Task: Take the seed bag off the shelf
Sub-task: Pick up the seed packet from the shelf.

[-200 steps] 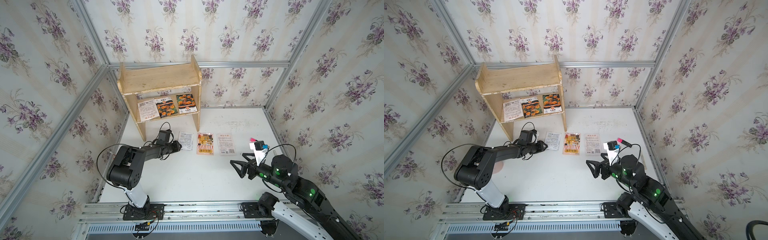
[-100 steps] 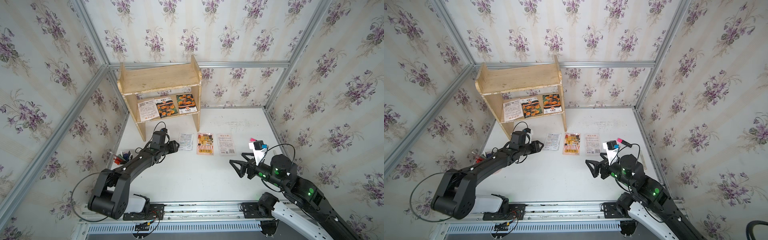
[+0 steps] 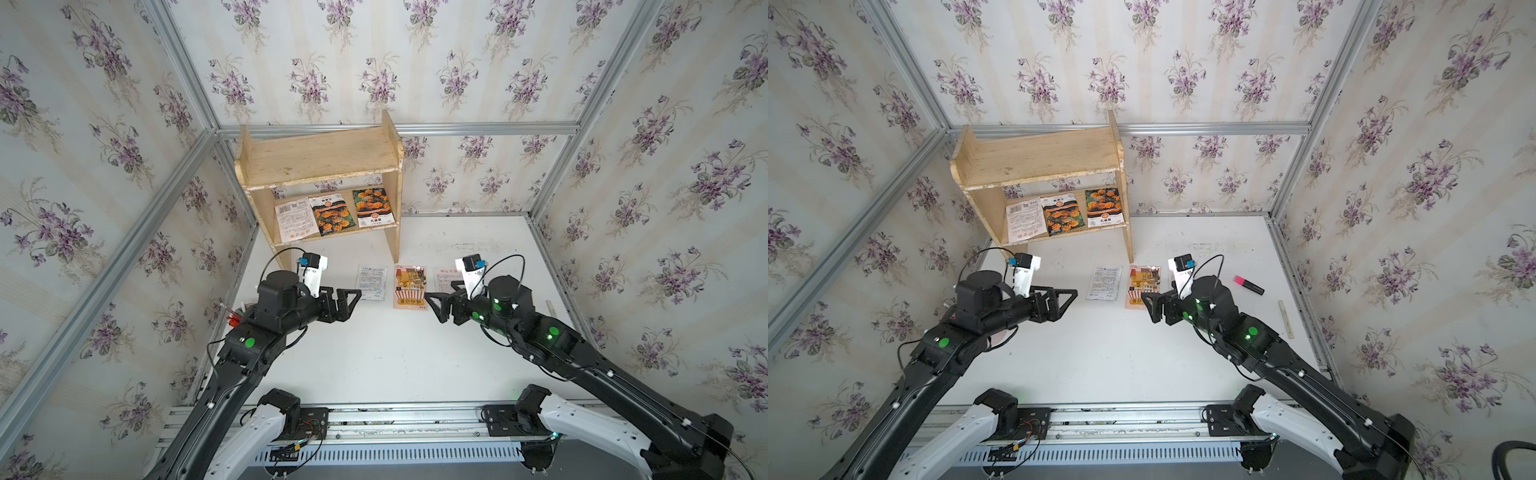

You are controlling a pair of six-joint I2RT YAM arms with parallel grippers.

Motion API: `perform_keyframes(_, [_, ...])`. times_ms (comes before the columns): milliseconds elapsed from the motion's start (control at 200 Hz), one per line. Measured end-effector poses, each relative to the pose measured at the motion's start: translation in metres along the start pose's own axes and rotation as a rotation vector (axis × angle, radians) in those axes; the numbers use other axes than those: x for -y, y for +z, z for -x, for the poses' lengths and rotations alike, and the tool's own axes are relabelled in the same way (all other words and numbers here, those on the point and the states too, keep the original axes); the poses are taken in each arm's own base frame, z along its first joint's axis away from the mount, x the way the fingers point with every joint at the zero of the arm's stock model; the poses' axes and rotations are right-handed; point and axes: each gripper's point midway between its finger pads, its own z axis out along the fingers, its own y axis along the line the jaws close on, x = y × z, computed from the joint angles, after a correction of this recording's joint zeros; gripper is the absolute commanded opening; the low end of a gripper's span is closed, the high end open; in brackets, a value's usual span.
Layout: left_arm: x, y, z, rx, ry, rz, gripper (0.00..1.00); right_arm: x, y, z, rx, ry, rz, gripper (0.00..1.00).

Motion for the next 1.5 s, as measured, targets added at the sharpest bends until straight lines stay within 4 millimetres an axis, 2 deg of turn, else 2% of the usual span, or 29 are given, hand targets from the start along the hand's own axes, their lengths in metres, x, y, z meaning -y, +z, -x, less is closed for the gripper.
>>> perform_keyframes(180, [0.023, -0.043, 0.005, 0.021, 0.090, -0.033, 1.00, -0.024, 0.042, 0.025, 0.032, -0.058, 0.014, 0.98])
perform_keyframes(420, [0.036, -0.075, -0.004, 0.076, 0.156, -0.074, 1.00, -0.043, 0.091, 0.062, 0.081, -0.111, 0.010, 0.89])
perform_keyframes(525, [0.032, -0.083, -0.006, 0.103, 0.163, -0.048, 1.00, -0.049, 0.114, 0.076, 0.094, -0.132, 0.002, 0.84])
perform_keyframes(659, [0.026, -0.088, -0.011, 0.122, 0.163, -0.019, 1.00, -0.056, 0.144, 0.089, 0.097, -0.158, -0.010, 0.84])
perform_keyframes(739, [0.023, -0.088, -0.015, 0.123, 0.160, -0.012, 1.00, -0.059, 0.161, 0.099, 0.108, -0.182, -0.024, 0.74])
perform_keyframes(874, [0.017, -0.088, -0.017, 0.128, 0.148, 0.014, 1.00, -0.061, 0.190, 0.112, 0.117, -0.204, -0.045, 0.77])
perform_keyframes(984, [0.015, -0.090, -0.018, 0.136, 0.146, 0.027, 1.00, -0.055, 0.213, 0.118, 0.111, -0.209, -0.070, 0.77])
perform_keyframes(1124, [0.014, -0.093, -0.018, 0.150, 0.148, 0.031, 1.00, -0.033, 0.237, 0.126, 0.106, -0.205, -0.110, 0.77])
perform_keyframes(1314, [0.011, -0.095, -0.019, 0.160, 0.142, 0.046, 1.00, -0.007, 0.262, 0.136, 0.104, -0.190, -0.137, 0.76])
perform_keyframes(1504, [0.006, -0.091, -0.025, 0.147, 0.128, 0.057, 1.00, 0.003, 0.281, 0.138, 0.093, -0.189, -0.137, 0.75])
